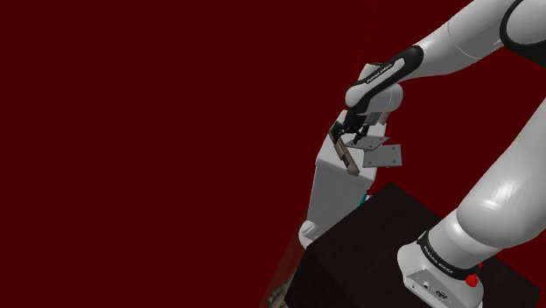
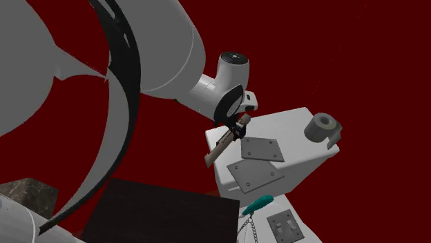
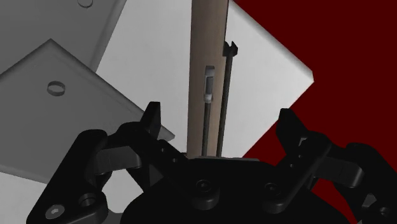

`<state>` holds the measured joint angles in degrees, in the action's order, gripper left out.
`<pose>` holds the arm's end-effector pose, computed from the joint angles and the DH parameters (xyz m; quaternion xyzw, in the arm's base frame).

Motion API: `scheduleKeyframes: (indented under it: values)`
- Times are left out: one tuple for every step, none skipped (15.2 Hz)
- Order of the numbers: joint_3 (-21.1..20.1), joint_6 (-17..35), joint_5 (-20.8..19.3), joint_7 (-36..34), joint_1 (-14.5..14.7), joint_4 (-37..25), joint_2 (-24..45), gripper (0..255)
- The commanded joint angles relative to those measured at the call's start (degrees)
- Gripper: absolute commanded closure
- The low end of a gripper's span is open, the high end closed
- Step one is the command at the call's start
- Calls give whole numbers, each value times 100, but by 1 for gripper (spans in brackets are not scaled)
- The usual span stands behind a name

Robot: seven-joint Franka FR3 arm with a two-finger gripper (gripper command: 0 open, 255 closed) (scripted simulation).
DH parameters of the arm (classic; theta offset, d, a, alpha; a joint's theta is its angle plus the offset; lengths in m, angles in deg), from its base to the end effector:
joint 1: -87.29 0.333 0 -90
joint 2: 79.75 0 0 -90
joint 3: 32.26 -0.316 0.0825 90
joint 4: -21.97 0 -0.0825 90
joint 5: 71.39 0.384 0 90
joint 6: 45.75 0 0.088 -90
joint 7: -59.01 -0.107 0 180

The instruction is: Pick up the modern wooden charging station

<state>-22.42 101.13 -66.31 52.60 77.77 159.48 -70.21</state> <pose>0.4705 -0.1681 0.2476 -0.9661 0.2579 -0.0014 0.0100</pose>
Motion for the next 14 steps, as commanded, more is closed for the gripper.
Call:
scheduleKeyframes:
  values:
    - [9,158,92,52,-54,-115,249,0]
    - [-4,229,122,75,-62,-114,321,0]
    - [-18,300,154,98,-71,-115,394,0]
    - [-32,371,185,122,-80,-116,467,0]
    - [-48,441,217,146,-90,-119,542,0]
    - [-65,510,249,170,-101,-124,617,0]
    - [-82,579,282,194,-113,-130,693,0]
    - [-111,686,333,233,-132,-141,814,0]
    - [-112,686,331,232,-133,-140,813,0]
    - [-113,686,332,232,-134,-141,813,0]
    - [-112,687,333,240,-139,-140,813,255]
    - [-111,686,333,243,-141,-140,813,255]
    - [-111,687,333,242,-140,-140,813,255]
    - [-111,686,333,243,-141,-141,814,255]
